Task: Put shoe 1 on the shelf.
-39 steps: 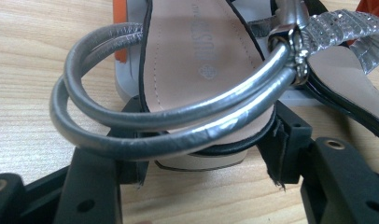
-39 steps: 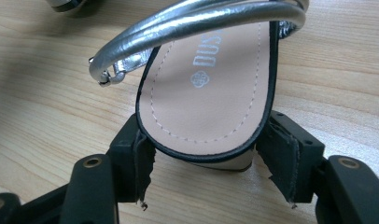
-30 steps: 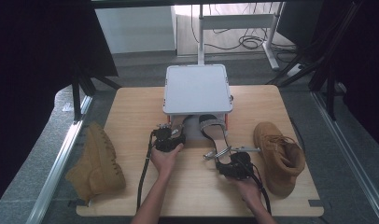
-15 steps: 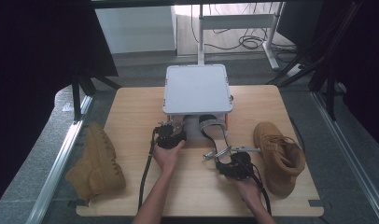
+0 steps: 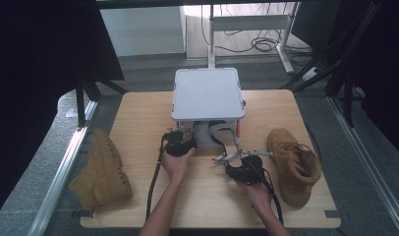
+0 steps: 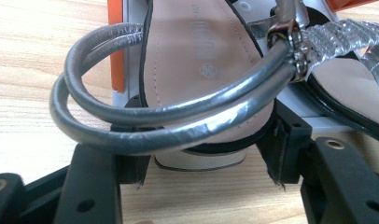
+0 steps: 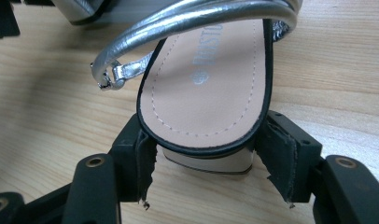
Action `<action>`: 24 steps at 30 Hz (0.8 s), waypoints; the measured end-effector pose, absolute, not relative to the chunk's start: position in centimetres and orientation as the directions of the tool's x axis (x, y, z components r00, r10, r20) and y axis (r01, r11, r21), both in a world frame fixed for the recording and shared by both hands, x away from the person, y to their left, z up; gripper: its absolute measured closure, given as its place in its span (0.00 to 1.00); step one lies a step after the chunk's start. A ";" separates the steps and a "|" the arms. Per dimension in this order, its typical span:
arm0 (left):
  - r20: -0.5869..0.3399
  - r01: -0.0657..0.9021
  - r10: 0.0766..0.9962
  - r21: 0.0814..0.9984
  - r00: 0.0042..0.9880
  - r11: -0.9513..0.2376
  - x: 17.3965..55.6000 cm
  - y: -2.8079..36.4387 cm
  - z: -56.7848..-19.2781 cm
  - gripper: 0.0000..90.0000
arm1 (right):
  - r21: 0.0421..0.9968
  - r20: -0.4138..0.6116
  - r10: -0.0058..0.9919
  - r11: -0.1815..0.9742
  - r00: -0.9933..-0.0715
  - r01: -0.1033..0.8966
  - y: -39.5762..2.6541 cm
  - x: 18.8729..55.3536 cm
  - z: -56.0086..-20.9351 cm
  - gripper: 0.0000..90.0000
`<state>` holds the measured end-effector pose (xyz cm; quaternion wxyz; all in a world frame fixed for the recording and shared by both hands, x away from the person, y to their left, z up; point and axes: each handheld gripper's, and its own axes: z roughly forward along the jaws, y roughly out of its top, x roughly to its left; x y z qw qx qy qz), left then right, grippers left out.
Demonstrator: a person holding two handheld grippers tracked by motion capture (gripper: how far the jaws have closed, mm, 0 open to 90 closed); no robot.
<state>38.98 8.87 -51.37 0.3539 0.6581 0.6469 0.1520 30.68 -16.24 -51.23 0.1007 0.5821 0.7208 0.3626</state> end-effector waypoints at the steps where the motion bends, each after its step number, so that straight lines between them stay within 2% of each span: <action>1: -0.256 0.744 0.960 0.663 0.118 0.085 39.0 8.9 -51.4 0.46 | 0.638 0.283 0.912 0.051 -0.296 0.769 -16.2 30.8 -51.2 0.44; 24: -0.236 0.744 0.963 0.665 0.131 0.062 39.0 8.7 -51.4 0.46 | 0.633 0.299 0.914 0.026 -0.275 0.774 -15.5 32.8 -50.6 0.44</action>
